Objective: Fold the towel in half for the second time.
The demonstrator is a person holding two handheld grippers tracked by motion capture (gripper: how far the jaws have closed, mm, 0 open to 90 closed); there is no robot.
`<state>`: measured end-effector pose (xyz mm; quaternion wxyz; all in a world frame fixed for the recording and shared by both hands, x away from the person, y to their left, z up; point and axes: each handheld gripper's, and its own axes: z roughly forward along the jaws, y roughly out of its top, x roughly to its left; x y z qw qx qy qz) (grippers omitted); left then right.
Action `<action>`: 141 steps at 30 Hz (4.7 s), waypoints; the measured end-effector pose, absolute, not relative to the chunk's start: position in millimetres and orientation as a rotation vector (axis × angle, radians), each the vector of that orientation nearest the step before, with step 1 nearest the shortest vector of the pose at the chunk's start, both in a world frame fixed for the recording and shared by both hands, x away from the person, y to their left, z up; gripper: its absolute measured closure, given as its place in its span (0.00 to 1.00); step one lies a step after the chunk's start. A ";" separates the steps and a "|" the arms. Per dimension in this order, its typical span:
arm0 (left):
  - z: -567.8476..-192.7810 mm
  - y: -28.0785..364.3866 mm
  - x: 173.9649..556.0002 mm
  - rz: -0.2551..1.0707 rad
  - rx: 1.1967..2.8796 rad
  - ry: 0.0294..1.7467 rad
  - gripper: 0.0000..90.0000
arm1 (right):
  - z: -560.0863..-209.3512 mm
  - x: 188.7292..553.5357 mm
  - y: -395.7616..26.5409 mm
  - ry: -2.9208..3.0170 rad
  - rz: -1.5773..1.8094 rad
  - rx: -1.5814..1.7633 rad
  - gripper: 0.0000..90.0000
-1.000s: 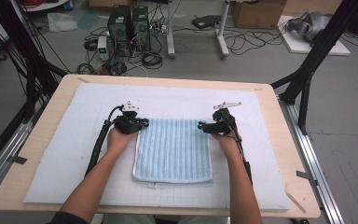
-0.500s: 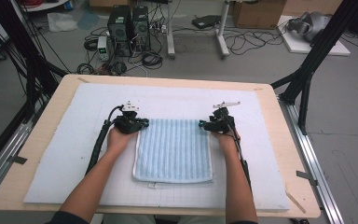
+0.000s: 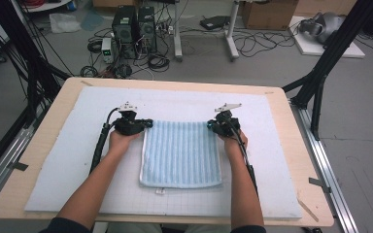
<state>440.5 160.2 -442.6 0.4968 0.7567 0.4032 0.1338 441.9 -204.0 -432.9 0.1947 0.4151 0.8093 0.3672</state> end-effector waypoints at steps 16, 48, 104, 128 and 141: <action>-421.8 170.3 450.0 0.315 1.731 0.932 0.95 | -406.5 447.5 -198.5 2.182 1.136 1.133 0.94; -410.9 179.7 357.5 0.333 1.762 0.710 0.94 | -398.7 362.1 -224.4 2.203 1.321 0.970 0.93; -438.6 164.4 313.9 0.211 1.878 0.809 0.72 | -426.4 300.6 -211.8 2.270 1.287 1.006 0.74; -432.2 171.3 328.5 0.285 1.917 0.843 0.72 | -429.4 318.4 -220.2 2.249 1.289 1.070 0.60; -445.5 161.2 349.4 0.311 1.991 0.956 0.77 | -443.5 341.9 -216.3 2.297 1.104 1.123 0.79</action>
